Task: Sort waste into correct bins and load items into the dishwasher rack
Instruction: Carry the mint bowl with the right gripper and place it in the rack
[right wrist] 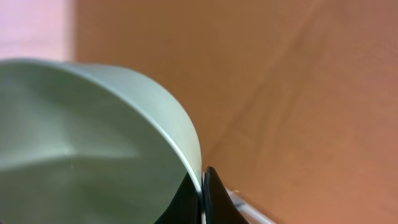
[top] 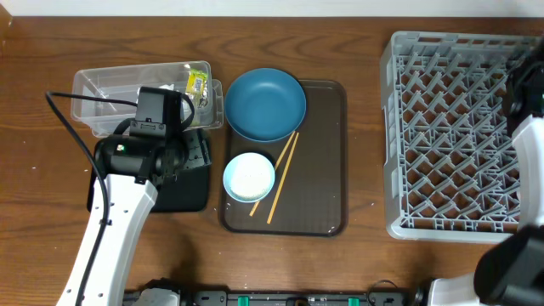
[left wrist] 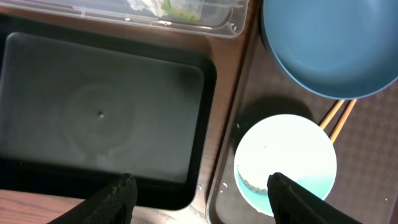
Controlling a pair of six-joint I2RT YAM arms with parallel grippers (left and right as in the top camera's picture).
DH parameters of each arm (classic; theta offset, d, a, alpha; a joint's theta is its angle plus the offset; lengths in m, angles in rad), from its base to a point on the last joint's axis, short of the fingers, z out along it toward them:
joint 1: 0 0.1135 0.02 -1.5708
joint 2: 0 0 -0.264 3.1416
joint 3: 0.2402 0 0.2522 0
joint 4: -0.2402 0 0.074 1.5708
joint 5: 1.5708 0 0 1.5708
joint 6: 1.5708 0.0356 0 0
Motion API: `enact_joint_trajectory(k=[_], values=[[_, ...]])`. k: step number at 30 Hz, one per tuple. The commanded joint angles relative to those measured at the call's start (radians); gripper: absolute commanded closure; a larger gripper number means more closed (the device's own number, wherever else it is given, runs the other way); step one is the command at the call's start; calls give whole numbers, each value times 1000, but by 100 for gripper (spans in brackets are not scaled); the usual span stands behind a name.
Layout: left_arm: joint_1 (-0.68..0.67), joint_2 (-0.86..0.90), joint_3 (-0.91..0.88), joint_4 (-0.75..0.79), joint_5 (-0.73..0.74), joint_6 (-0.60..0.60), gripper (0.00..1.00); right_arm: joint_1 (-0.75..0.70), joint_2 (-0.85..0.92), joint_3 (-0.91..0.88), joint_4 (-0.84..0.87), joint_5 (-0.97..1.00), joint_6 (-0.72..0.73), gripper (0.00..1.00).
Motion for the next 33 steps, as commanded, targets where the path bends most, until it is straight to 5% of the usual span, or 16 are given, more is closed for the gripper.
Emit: enact_joint_trajectory(k=[1, 15, 28, 33], values=[[4, -2, 12, -4, -8, 1, 29, -56, 93, 6, 63, 235, -137, 99], [4, -2, 12, -21, -8, 1, 30, -159, 332, 6, 150, 332, -241, 99], [4, -2, 12, -24, -8, 1, 30, -111, 349, 6, 52, 56, -220, 99], [4, -2, 12, -31, -8, 1, 29, -83, 349, 6, -50, -76, -174, 91]])
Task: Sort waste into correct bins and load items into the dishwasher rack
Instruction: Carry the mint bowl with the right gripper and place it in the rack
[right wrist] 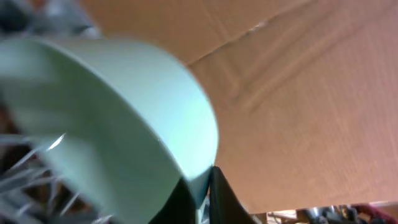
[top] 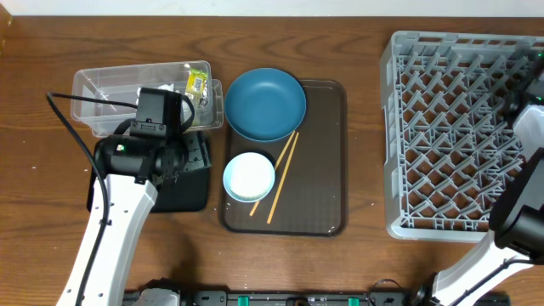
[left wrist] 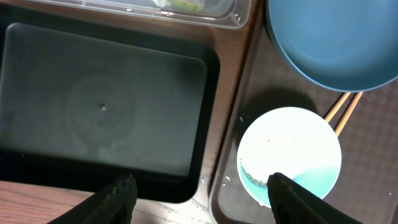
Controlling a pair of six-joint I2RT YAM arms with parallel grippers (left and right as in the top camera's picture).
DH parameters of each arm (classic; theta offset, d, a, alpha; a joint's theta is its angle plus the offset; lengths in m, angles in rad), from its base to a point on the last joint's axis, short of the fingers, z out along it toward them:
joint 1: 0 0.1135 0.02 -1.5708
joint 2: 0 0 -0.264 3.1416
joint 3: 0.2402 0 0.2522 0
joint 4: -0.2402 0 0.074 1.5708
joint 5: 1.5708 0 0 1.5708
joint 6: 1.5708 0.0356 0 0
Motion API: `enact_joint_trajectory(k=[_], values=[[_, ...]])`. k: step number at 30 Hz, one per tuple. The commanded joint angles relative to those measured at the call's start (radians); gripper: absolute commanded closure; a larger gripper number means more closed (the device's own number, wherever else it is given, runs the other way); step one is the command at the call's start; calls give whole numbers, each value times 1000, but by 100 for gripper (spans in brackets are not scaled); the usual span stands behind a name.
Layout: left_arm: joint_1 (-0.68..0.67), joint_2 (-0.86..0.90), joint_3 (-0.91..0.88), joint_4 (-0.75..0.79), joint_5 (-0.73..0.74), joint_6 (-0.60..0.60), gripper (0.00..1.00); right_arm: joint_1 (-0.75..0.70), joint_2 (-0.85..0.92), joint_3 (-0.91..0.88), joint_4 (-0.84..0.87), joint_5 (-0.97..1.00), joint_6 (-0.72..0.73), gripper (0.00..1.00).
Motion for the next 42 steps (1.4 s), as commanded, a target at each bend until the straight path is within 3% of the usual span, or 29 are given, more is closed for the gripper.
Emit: enact_joint_trajectory(k=[1, 5, 11, 15, 19, 27, 35, 42], values=[[4, -2, 12, -5, -8, 1, 29, 37, 14, 2, -67, -208, 55, 90], [4, -2, 12, -5, -8, 1, 30, 51, 14, 2, -177, -283, 93, 80], [4, -2, 12, -5, -8, 1, 29, 59, -2, 2, -267, -294, 148, 79], [4, -2, 12, -5, -8, 1, 29, 68, -64, 2, -301, -317, 216, 71], [4, -2, 12, -5, -8, 1, 29, 78, -160, 2, -312, -394, 215, 50], [4, -2, 12, -5, -8, 1, 29, 88, -317, 2, -403, -572, 216, 35], [4, -2, 12, -5, -8, 1, 29, 90, -341, 2, -617, -828, 277, 31], [4, -2, 12, -5, -8, 1, 29, 97, -362, 2, -724, -1012, 324, 34]])
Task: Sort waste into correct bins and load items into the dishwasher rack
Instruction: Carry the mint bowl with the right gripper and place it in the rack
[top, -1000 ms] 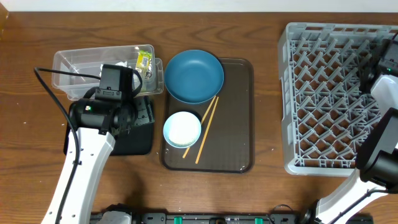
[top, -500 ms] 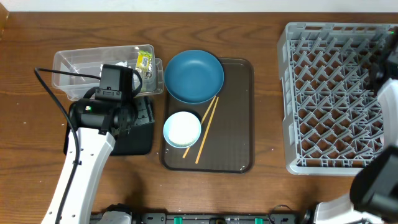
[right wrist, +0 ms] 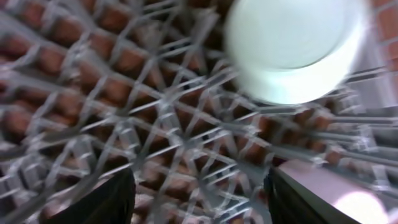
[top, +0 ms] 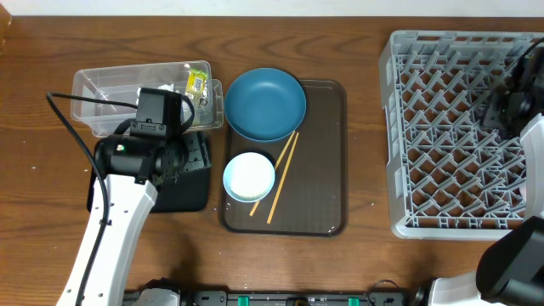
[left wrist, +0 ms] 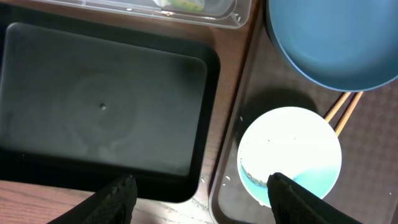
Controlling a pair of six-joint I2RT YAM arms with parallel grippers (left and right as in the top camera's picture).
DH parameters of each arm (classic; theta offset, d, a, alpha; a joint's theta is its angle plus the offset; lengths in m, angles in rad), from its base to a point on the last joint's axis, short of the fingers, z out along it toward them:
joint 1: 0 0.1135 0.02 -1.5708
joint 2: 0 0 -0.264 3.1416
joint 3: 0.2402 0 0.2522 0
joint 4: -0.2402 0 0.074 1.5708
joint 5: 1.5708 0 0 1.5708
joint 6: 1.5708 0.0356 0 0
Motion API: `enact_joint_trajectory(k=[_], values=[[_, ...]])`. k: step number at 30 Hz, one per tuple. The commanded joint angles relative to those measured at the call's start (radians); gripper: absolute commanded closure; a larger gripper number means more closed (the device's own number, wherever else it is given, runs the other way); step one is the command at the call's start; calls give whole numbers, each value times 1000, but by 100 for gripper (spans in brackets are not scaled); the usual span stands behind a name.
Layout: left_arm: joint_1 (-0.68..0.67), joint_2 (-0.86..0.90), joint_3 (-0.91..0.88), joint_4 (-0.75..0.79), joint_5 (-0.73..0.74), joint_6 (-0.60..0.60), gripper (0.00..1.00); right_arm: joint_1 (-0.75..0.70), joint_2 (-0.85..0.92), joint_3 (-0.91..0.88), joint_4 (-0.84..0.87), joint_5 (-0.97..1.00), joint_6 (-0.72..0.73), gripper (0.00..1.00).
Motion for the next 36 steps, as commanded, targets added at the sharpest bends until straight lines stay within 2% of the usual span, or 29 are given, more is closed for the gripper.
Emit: enact_joint_trajectory(k=[1, 4, 6, 7, 9, 15, 24, 36], values=[[4, -2, 12, -4, -8, 1, 30, 16, -27, 2, -23, -103, 60, 34], [4, -2, 12, -4, -8, 1, 29, 34, -49, 2, -21, -101, 71, 37], [4, -2, 12, -4, -8, 1, 30, 43, -57, 2, -3, -77, 72, 59], [4, -2, 12, -5, -8, 1, 30, 43, -58, 2, 10, -66, 73, 77], [4, -2, 12, -5, -8, 1, 30, 42, -57, 2, 45, -41, 95, 98], [4, -2, 12, -5, -8, 1, 30, 42, -47, 2, 215, 26, 97, 99], [4, -2, 12, -5, -8, 1, 29, 18, 8, 2, 362, 206, 93, 99], [4, -2, 12, -5, -8, 1, 29, -114, 128, 2, 402, 205, 82, 99]])
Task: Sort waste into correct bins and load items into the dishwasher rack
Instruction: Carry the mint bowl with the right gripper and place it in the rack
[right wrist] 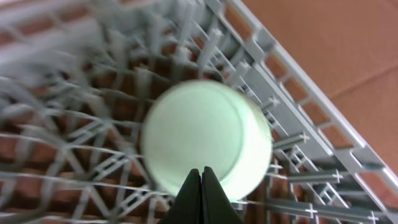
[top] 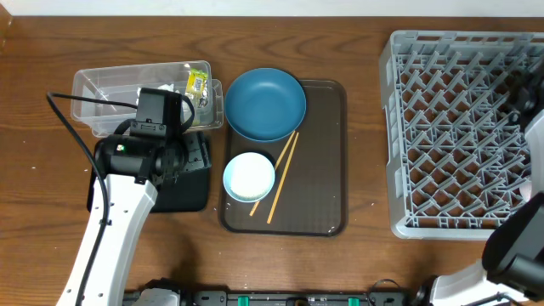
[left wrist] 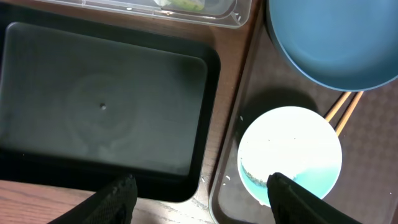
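A pale green cup [right wrist: 199, 137] sits among the tines of the grey dishwasher rack [top: 450, 127]. My right gripper [right wrist: 202, 169] hangs just over it, shut, with nothing seen between its fingers. The overhead view hides the cup, and the right arm is at the rack's far right edge. On the brown tray [top: 323, 170] lie a blue plate [top: 264, 104], a small white-and-blue bowl [left wrist: 289, 152] and a pair of chopsticks [top: 283, 174]. My left gripper [left wrist: 199, 199] is open and empty above the seam between the black bin [left wrist: 106, 106] and the tray.
A clear plastic bin [top: 136, 93] behind the black bin holds a yellow-green wrapper [top: 197, 82]. The rack fills the right side of the table. Bare wood lies between tray and rack.
My right gripper was open over the rack with the cup off toward the upper right of its view. It is now shut and the cup is centred below it. The left arm has not moved.
My right gripper first held the green cup by its rim past the rack's edge. It then held the cup over the rack's tines. Later it was open with the cup standing in the rack. Now it is shut above the cup. The left gripper stayed open in place.
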Controlling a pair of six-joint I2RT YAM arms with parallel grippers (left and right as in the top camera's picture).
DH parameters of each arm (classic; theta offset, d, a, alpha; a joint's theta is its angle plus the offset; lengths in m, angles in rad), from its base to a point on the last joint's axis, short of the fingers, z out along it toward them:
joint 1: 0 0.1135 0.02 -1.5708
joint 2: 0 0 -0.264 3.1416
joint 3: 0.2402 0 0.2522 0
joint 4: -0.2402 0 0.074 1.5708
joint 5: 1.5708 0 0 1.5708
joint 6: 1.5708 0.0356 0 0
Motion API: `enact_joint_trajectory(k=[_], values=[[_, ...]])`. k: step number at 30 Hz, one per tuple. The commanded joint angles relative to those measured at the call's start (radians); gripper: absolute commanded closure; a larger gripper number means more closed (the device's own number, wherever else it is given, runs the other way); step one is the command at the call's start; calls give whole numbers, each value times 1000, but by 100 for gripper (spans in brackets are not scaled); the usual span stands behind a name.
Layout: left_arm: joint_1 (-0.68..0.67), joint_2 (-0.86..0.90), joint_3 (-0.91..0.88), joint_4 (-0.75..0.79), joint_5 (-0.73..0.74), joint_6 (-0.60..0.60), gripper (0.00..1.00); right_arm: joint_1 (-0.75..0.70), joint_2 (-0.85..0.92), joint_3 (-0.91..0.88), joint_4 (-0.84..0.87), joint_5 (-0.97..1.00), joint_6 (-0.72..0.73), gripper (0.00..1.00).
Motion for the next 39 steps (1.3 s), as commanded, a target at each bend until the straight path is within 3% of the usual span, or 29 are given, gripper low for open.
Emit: enact_joint_trajectory(k=[1, 13, 18, 24, 31, 39], values=[[4, -2, 12, -3, -8, 1, 29, -42, 26, 2, 1, 21, 2, 99], [4, -2, 12, -8, -8, 1, 29, -130, 85, 2, -66, 21, 3, 94], [4, -2, 12, -11, -8, 1, 29, -165, 85, 2, -112, 8, 54, 99], [4, -2, 12, -11, -8, 1, 30, -159, 35, 2, -70, -229, 56, 99], [4, -2, 12, -11, -8, 1, 30, -127, -6, 2, -2, -264, 58, 99], [4, -2, 12, -11, -8, 1, 29, -123, 63, 2, -2, -262, 57, 98]])
